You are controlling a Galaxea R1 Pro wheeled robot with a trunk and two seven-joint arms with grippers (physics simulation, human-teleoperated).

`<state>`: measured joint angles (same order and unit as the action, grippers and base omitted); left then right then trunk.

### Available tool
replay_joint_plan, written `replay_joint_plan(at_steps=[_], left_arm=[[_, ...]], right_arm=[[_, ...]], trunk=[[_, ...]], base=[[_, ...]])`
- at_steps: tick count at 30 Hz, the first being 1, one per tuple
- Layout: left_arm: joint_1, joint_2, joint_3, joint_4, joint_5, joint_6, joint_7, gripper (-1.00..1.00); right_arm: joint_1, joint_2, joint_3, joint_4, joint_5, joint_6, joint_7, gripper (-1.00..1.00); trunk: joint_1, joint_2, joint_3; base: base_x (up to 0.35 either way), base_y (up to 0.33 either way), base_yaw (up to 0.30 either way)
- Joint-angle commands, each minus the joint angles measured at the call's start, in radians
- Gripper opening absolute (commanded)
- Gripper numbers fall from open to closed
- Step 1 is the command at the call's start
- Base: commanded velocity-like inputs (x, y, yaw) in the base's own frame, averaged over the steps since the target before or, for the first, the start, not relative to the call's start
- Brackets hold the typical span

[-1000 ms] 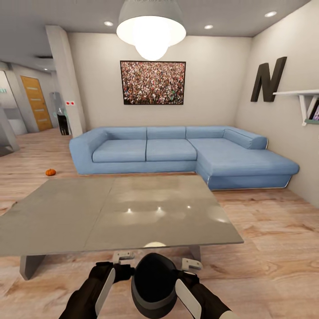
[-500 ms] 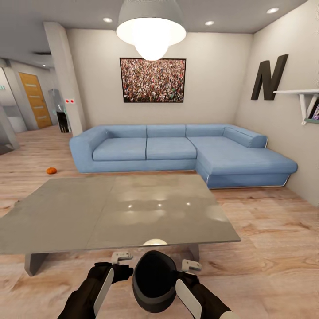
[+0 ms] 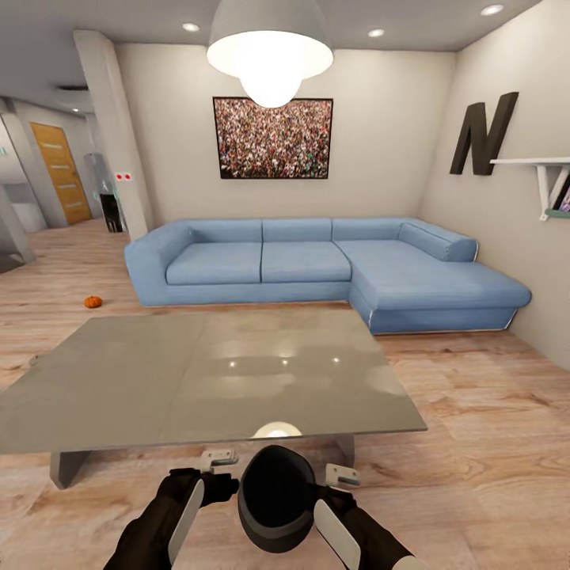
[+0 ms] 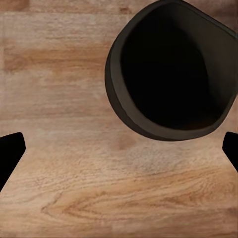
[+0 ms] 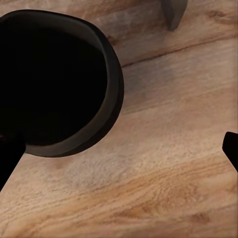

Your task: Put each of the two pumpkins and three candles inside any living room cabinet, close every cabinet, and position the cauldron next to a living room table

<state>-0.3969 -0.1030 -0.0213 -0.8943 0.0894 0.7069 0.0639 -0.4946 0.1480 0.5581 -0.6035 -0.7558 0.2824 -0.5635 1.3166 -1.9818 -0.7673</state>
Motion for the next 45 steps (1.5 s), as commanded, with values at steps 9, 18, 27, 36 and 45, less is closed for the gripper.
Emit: replay_joint_plan(at_steps=[9,18,27,36,45], left_arm=[[0.0,0.0,-0.002,0.0,0.01,0.005,0.007,1.0],[0.0,0.0,-0.001,0.0,0.01,0.005,0.007,1.0],[0.0,0.001,0.002,-0.009,0.009,0.006,0.007,1.0],[0.0,0.001,0.003,-0.012,0.008,0.006,0.006,1.0],[0.0,0.002,0.003,-0.011,0.007,0.005,0.006,1.0]], right_arm=[[0.002,-0.001,0.005,-0.001,-0.005,0.0,-0.007,1.0],[0.002,-0.001,0.005,-0.001,-0.005,0.0,-0.007,1.0],[0.002,0.0,0.005,0.001,-0.005,0.0,0.025,1.0],[0.002,-0.001,0.005,0.002,-0.006,-0.001,0.04,1.0],[0.002,-0.001,0.005,0.002,-0.007,-0.002,0.04,1.0]], trunk=[[-0.035,0.063,0.023],[-0.069,0.126,0.051],[-0.073,0.133,0.054],[-0.073,0.133,0.054],[-0.073,0.133,0.054]], base=[[-0.01,0.0,0.0],[-0.264,0.0,0.0],[-0.268,0.0,0.0],[-0.016,0.0,0.0],[-0.269,0.0,0.0]])
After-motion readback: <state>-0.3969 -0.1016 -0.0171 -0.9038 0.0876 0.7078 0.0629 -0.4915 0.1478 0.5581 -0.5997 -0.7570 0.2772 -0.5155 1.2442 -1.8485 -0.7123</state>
